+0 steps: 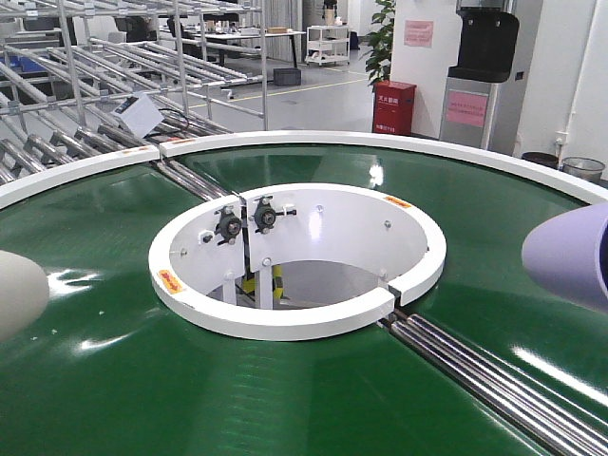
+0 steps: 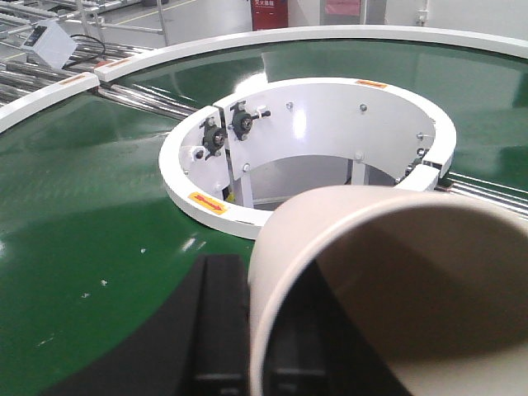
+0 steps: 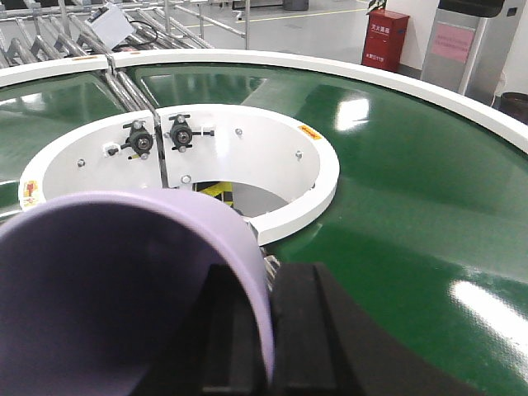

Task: Grab cup from conveyor and place in blue bin
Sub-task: 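Lift both held cups up off the conveyor belt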

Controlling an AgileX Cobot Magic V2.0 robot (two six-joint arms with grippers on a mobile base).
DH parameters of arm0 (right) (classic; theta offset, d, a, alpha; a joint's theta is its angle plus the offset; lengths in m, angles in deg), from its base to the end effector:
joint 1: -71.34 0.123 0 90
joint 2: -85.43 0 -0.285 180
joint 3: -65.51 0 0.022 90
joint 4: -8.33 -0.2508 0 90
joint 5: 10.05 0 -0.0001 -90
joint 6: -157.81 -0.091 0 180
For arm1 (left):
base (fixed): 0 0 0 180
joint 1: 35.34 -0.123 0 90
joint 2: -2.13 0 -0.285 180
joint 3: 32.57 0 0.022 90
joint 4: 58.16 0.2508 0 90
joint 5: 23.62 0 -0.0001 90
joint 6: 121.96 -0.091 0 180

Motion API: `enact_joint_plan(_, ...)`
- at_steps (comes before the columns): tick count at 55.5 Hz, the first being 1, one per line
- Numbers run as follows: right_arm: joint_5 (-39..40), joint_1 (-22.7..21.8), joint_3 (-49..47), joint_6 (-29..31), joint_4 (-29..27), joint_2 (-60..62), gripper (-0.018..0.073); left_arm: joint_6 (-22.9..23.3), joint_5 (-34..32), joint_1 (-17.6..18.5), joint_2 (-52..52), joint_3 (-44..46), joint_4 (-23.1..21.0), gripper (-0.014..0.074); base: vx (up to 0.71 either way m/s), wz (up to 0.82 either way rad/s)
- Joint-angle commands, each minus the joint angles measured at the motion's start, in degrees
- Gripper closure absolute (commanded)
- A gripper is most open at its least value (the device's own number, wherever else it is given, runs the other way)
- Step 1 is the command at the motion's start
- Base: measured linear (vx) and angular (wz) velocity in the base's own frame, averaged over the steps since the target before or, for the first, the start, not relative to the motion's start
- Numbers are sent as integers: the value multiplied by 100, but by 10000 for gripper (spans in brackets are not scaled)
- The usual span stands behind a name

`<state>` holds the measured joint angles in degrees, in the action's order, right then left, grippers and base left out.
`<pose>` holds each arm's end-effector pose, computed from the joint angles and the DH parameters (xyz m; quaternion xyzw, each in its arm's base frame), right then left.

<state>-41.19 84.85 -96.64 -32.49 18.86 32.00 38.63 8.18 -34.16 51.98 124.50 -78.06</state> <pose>0.1471 0.0265 0.4343 -0.0532 0.7750 0.0444 0.6282 0.1361 -0.0192 0.4158 0.0797 0.7775 -0.0644 0.6205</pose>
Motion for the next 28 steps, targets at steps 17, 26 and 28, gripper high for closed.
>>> enact_joint_plan(17, 508, -9, -182, -5, 91, 53, 568, 4, -472, 3, -17, 137, -166, 603, 0, 0)
enact_joint_plan(26, 508, -9, -182, -5, 91, 53, 568, 4, -472, 3, -17, 137, -166, 603, 0, 0)
enact_joint_plan(28, 508, -9, -182, -5, 91, 53, 568, 4, -472, 3, -17, 137, -166, 603, 0, 0)
